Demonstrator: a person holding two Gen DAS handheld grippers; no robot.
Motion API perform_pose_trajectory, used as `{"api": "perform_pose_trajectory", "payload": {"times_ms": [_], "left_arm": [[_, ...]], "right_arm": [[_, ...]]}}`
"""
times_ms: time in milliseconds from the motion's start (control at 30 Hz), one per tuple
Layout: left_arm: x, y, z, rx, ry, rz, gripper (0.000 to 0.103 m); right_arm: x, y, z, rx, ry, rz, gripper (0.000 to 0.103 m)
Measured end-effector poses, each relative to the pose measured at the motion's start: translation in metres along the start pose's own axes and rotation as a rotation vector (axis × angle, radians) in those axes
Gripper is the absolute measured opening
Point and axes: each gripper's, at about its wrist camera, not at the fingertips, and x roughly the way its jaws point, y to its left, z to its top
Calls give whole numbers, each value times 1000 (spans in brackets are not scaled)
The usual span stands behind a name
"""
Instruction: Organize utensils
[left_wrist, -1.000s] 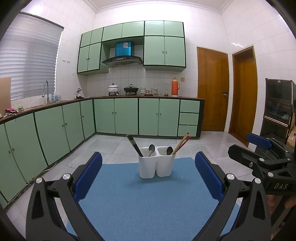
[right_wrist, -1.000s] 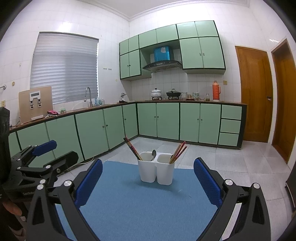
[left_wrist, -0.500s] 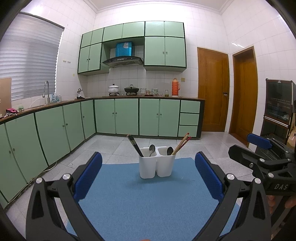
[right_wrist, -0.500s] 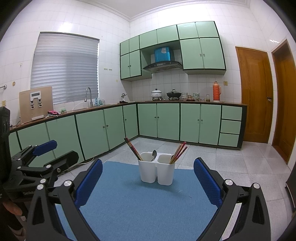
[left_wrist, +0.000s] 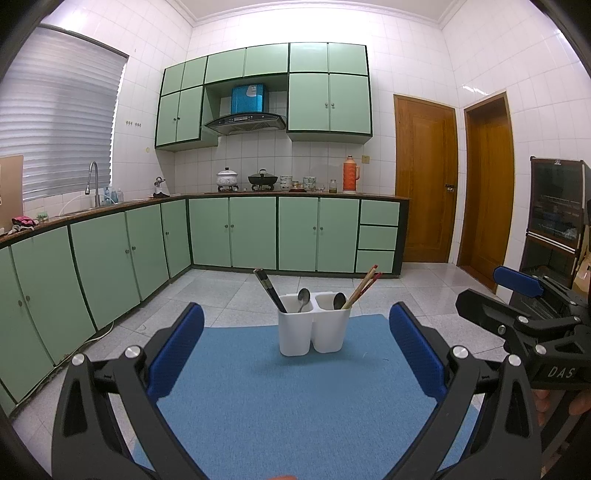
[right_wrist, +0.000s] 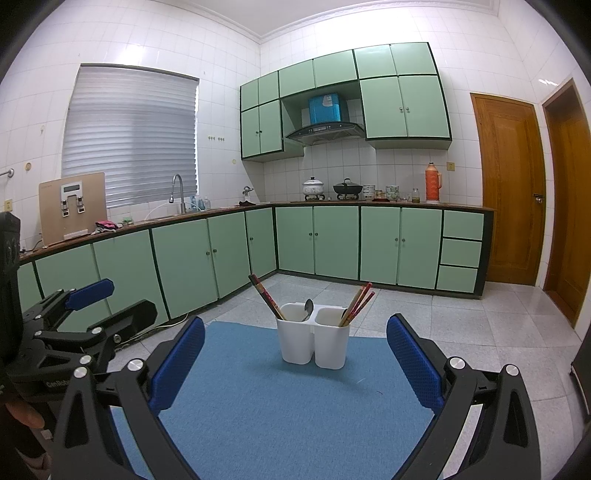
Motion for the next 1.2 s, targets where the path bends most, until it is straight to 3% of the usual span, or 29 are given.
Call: {"api": "perform_pose_trajectory", "payload": {"times_ms": [1200], "left_arm": [[-2, 4, 4, -6, 7, 2, 97]], "right_arm": [[0, 0, -2, -1, 10, -3, 97]]}}
